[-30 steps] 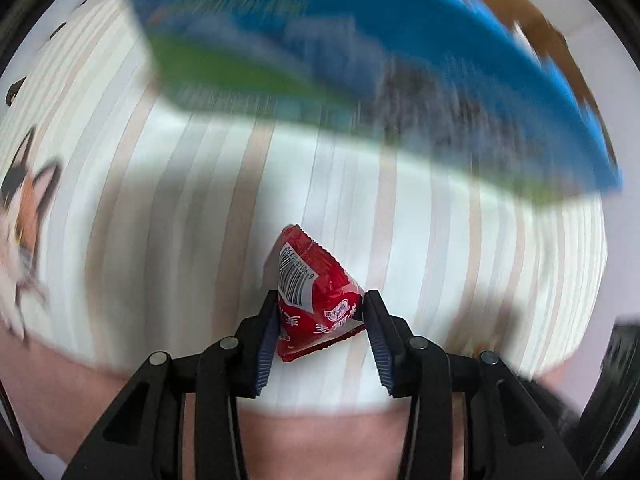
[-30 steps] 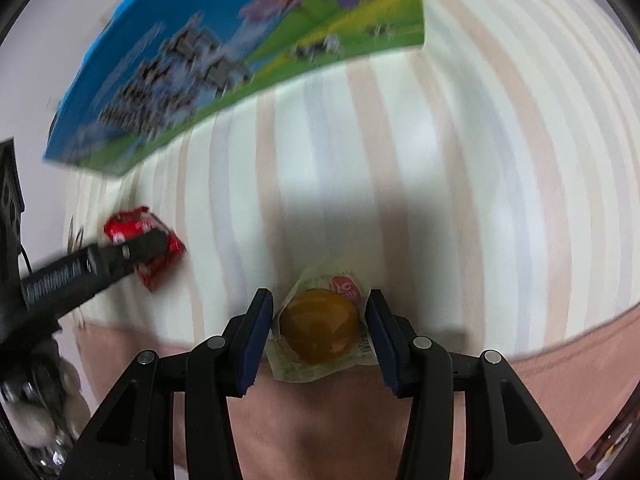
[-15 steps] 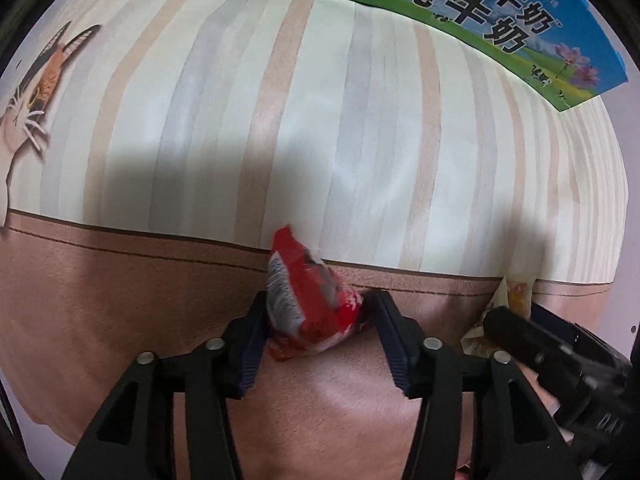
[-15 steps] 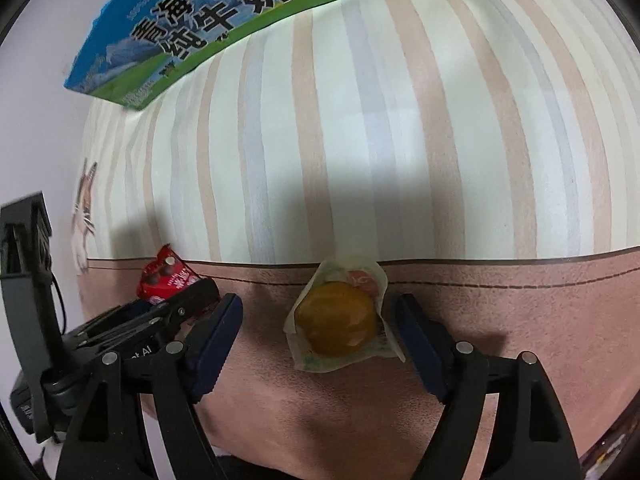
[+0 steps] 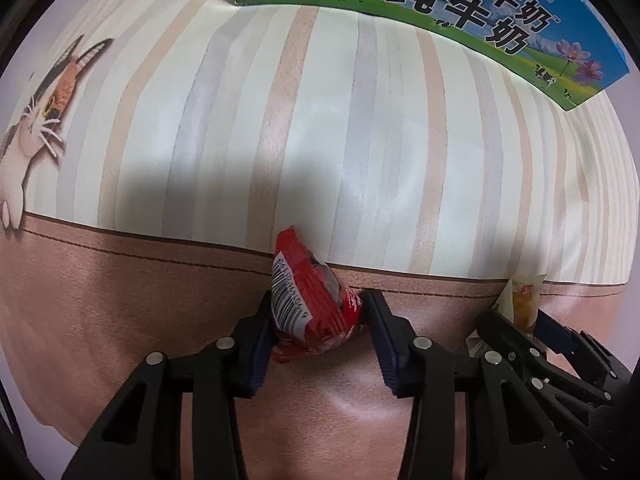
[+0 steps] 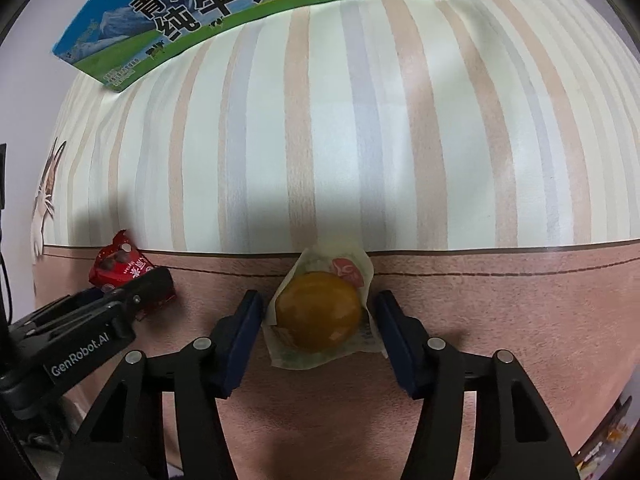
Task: Organize snacks
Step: 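Grasp the red triangle candy pack with left tool while right grasps the round yellow cake, then carry both snacks into the box and open both tools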
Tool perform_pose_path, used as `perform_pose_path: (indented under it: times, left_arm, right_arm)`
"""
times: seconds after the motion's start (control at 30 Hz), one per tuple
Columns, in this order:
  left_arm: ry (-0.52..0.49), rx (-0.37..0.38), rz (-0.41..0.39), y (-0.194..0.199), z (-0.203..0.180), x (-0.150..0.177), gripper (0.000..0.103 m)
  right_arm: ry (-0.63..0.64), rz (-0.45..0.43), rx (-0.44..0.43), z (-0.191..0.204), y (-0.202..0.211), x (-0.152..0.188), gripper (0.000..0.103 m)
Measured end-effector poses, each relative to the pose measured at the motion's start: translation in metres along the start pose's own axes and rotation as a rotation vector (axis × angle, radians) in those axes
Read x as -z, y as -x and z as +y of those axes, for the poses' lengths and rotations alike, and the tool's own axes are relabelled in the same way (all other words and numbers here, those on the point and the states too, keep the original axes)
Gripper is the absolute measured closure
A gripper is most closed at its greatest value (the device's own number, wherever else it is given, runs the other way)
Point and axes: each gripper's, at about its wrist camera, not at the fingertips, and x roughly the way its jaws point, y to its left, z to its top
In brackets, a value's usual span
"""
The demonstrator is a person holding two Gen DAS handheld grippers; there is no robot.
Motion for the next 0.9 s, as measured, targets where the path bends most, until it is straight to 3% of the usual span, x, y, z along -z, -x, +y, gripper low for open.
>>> perform_pose_path:
  times: [0.43,0.67,0.87,0.9]
  left_arm:
    - [-0.037,0.014,-0.062,0.051,-0.008,0.001,0.066]
    - [-0.045,0.075,-0.116,0.098,-0.018,-0.011,0.066]
    - [-0.049,0.163,-0.175,0.145,-0.032,-0.039,0.066]
    - [-0.050,0.176,-0.184,0.152,-0.021,-0.043,0.066]
  right_arm:
    - [-0.002,-0.074,-0.072,-0.013,0.041,0.008,0.051]
    - [-0.001,-0.115,-0.143,-0.013,0.073,-0.002,0.053]
    - [-0.001,-0.181,-0.214,-0.006,0.112,-0.028,0.053]
    - [0.000,-0.196,-0.223,-0.005,0.121,-0.035,0.053]
